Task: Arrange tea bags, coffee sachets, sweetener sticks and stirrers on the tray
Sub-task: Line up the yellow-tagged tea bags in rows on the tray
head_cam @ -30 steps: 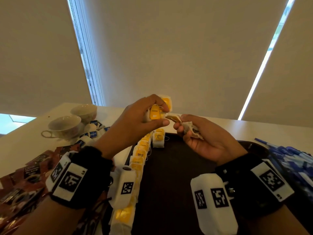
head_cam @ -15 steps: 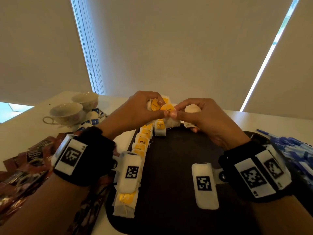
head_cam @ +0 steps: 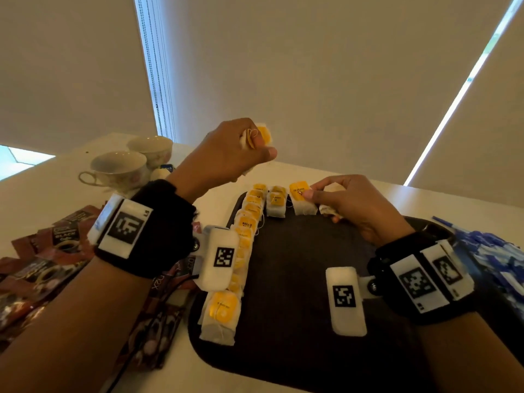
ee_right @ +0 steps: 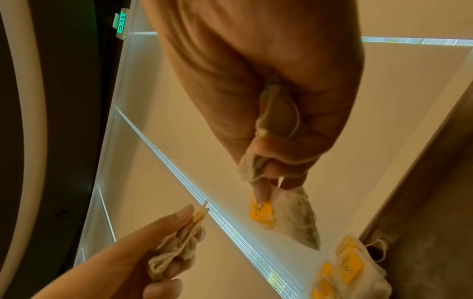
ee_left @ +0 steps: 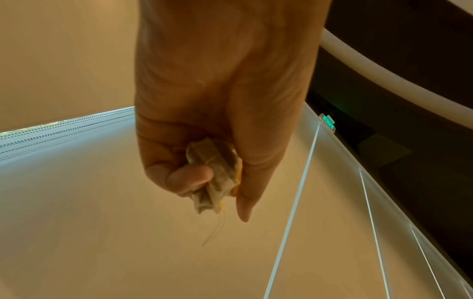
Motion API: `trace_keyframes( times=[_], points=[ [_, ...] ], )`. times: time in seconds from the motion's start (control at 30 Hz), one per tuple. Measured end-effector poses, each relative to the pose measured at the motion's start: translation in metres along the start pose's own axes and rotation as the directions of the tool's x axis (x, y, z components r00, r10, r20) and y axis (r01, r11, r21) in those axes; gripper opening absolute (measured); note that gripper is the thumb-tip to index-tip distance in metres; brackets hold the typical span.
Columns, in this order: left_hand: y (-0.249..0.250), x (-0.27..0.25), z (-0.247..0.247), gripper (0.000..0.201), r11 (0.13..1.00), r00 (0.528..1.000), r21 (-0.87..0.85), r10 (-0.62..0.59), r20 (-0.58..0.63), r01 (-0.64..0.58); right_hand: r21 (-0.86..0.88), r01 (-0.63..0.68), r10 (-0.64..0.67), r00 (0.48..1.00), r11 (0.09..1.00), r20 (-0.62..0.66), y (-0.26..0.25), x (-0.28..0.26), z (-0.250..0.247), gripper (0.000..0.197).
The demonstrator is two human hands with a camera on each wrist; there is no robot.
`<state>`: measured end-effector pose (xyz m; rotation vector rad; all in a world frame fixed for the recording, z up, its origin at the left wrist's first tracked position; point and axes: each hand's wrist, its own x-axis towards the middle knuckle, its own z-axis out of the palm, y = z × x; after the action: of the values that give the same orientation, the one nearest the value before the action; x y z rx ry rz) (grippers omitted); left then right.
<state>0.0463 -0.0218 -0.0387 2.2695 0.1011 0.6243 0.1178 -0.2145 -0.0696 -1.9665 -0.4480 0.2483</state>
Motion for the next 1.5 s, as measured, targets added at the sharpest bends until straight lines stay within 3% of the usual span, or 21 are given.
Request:
trace_keyframes(
  times=[0.13, 0.27, 0.33, 0.43, 0.63, 0.77, 0.93, 1.1, 1.23, 1.37, 1.5],
  points=[
    [-0.002, -0.001, -0.001, 0.034, 0.979, 0.991, -0.167, -0.106, 0.084, 0.119, -0.096, -0.137, 0.148, 0.983, 0.986, 0.111, 0.003, 0.01, 0.011, 0.015],
    [0.003, -0.002, -0.006, 0.023, 0.878, 0.96, -0.4, -0.196, 0.2, 0.263, -0.17, -0.314, 0.345, 0.917, 0.934, 0.201, 0.003, 0.038, 0.031, 0.015],
    [0.005, 0.0, -0.009, 0.02, 0.843, 0.942, -0.427, -0.256, 0.219, 0.328, -0.154, -0.376, 0.402, 0.889, 0.914, 0.22, 0.005, 0.051, 0.038, 0.015],
    [0.002, 0.005, -0.011, 0.024, 0.834, 0.927, -0.423, -0.254, 0.275, 0.354, -0.178, -0.424, 0.455, 0.867, 0.888, 0.203, 0.008, 0.064, 0.044, 0.017],
    [-0.002, 0.009, -0.014, 0.024, 0.876, 0.945, -0.38, -0.209, 0.252, 0.296, -0.259, -0.429, 0.465, 0.88, 0.865, 0.096, 0.013, 0.07, 0.047, 0.019],
    [0.002, 0.001, -0.015, 0.019, 0.923, 0.967, -0.299, -0.204, 0.153, 0.242, -0.279, -0.423, 0.462, 0.883, 0.862, 0.088, 0.013, 0.066, 0.049, 0.02],
    [0.001, -0.002, -0.011, 0.029, 0.973, 0.979, -0.168, -0.133, 0.154, 0.159, -0.105, -0.322, 0.33, 0.941, 0.941, 0.074, 0.002, 0.047, 0.035, 0.031],
    [0.001, -0.003, 0.002, 0.033, 0.995, 0.954, -0.074, -0.048, 0.295, 0.073, 0.251, -0.266, 0.198, 0.944, 0.931, 0.265, -0.02, 0.012, 0.015, 0.052],
    [0.004, -0.007, 0.015, 0.031, 1.0, 0.908, -0.017, 0.025, 0.419, -0.019, 0.237, -0.197, 0.111, 0.936, 0.951, 0.335, -0.02, 0.003, 0.012, 0.075],
    [0.005, -0.007, 0.021, 0.018, 0.992, 0.916, -0.02, 0.12, 0.383, -0.121, 0.255, -0.177, 0.074, 0.928, 0.951, 0.366, -0.019, 0.002, 0.016, 0.078],
    [0.002, -0.007, 0.021, 0.043, 0.975, 0.895, 0.019, 0.195, 0.401, -0.221, 0.283, -0.188, 0.068, 0.92, 0.941, 0.386, -0.018, 0.001, 0.012, 0.076]
  ],
)
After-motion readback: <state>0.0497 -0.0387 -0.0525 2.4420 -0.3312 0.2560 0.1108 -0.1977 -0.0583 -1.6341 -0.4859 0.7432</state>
